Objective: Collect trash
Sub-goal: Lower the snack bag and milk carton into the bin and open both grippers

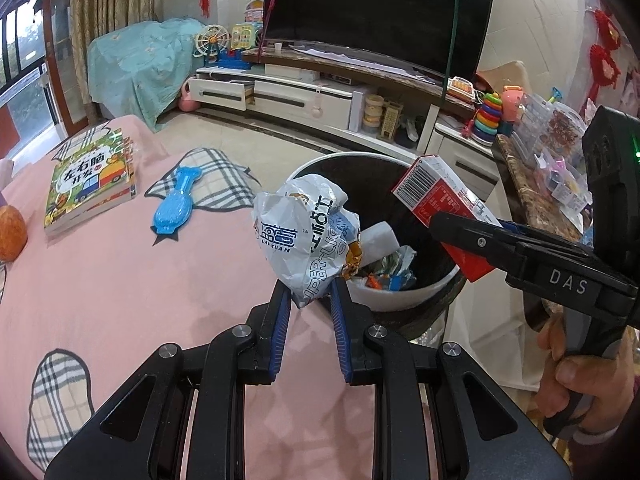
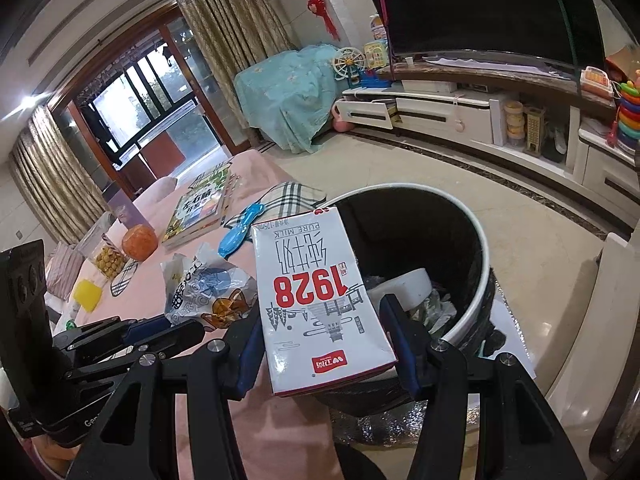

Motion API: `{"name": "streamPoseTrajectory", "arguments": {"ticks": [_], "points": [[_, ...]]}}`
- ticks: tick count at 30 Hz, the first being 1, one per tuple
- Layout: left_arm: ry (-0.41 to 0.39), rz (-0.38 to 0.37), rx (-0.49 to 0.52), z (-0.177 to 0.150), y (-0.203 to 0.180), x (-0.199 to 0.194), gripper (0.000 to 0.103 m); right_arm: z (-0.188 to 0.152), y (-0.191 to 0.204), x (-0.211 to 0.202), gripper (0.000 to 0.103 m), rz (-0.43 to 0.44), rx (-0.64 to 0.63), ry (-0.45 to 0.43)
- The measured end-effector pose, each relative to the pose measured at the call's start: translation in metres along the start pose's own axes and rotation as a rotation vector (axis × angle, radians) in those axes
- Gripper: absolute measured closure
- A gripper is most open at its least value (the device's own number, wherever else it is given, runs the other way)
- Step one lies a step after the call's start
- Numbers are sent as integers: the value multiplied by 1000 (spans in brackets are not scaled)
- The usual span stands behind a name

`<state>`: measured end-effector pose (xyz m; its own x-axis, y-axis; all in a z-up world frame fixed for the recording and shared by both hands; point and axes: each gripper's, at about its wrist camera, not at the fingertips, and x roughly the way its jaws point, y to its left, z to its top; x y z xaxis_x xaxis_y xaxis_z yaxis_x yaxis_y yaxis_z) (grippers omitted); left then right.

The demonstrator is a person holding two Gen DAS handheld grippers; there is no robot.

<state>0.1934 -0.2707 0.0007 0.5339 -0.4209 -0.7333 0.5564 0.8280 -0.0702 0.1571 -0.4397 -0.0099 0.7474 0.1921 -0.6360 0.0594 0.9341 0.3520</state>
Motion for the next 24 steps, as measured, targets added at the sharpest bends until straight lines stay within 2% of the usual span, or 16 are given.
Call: {"name": "streamPoseTrajectory", "arguments": {"ticks": [24], "points": [[-2,-2,49,23,-23,16,83,11,-23,5,47,-36,20,2]]}}
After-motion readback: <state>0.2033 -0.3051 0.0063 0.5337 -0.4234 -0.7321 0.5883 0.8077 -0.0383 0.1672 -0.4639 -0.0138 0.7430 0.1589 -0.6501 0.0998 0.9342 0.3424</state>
